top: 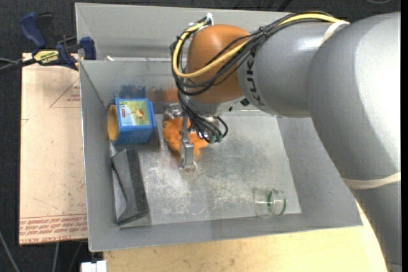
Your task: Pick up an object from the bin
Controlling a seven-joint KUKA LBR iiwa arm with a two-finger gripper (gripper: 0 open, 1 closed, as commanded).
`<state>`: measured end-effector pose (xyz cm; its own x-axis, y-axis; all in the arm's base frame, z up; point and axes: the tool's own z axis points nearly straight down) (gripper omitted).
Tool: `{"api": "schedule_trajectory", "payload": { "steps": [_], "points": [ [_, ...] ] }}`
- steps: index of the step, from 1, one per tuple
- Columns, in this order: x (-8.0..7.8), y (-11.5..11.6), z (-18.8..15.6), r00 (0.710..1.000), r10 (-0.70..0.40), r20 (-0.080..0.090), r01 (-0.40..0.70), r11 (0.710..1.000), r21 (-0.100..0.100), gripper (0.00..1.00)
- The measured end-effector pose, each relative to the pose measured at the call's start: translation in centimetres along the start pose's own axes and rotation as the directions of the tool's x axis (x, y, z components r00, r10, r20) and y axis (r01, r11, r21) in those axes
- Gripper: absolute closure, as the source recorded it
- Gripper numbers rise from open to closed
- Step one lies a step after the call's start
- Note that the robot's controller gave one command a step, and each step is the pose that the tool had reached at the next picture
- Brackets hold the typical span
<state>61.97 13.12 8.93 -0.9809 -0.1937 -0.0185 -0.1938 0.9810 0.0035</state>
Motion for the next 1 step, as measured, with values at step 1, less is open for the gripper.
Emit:
{"api": "schedule_trajectory", "payload": {
  "steps": [1],
  "points": [
    [0.10, -7.60, 1.75, 0.936, 0.351, 0.004, -0.351, 0.936, 0.000, 1.00]
  ]
}}
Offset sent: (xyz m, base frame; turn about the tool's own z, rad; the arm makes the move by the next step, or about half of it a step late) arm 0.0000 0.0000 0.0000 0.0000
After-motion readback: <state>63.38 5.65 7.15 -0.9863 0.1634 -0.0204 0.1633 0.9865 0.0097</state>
